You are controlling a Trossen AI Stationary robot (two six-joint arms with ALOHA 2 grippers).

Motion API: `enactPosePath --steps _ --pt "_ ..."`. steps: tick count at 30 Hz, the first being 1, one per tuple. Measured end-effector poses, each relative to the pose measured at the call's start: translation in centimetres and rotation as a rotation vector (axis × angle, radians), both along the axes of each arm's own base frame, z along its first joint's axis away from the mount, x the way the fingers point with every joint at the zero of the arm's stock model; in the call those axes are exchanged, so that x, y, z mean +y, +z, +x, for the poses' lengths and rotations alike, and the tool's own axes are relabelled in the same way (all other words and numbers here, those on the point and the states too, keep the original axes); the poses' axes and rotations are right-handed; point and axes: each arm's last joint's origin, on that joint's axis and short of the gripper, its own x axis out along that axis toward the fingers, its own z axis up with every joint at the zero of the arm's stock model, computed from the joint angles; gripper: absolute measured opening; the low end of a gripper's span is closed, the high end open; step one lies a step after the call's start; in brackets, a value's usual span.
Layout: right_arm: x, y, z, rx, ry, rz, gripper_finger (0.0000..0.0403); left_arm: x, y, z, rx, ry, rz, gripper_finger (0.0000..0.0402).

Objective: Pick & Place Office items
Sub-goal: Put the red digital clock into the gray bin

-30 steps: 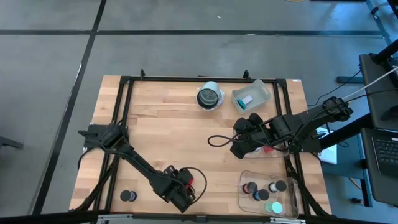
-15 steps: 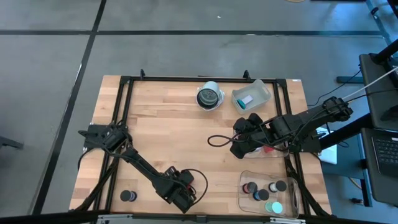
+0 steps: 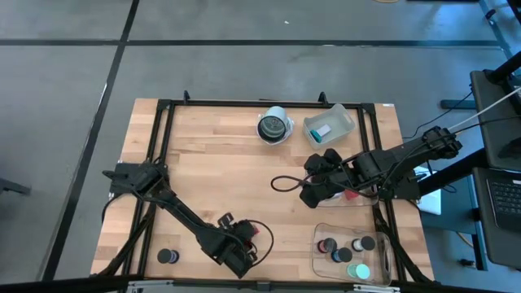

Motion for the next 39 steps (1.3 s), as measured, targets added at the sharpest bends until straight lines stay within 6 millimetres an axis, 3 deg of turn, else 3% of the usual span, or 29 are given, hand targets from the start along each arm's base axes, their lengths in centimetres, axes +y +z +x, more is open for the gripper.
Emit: enactPosePath --steps 10,15,23,33,39 --pt "0.4 0.4 0.7 -0.095 -0.07 0.119 0.0284 1.5 6.7 -0.6 -0.24 -0.111 0.366 0.0157" --pt "1.1 1.5 2.0 -0.252 0.009 0.197 0.0284 2.7 9.4 -0.9 -0.305 -0.123 0.585 0.0159" --pt "1.7 3.3 3.4 -0.466 0.087 0.272 0.0284 4.4 10.8 0.0 -0.291 -0.121 0.768 0.0157" --pt "1.6 3.3 3.5 -0.482 0.044 0.275 0.031 4.8 12.3 1.7 -0.249 -0.171 0.993 0.0157" --pt "1.7 3.3 3.5 -0.473 0.072 0.279 0.0317 6.1 13.2 3.3 -0.237 -0.163 1.041 0.0156"
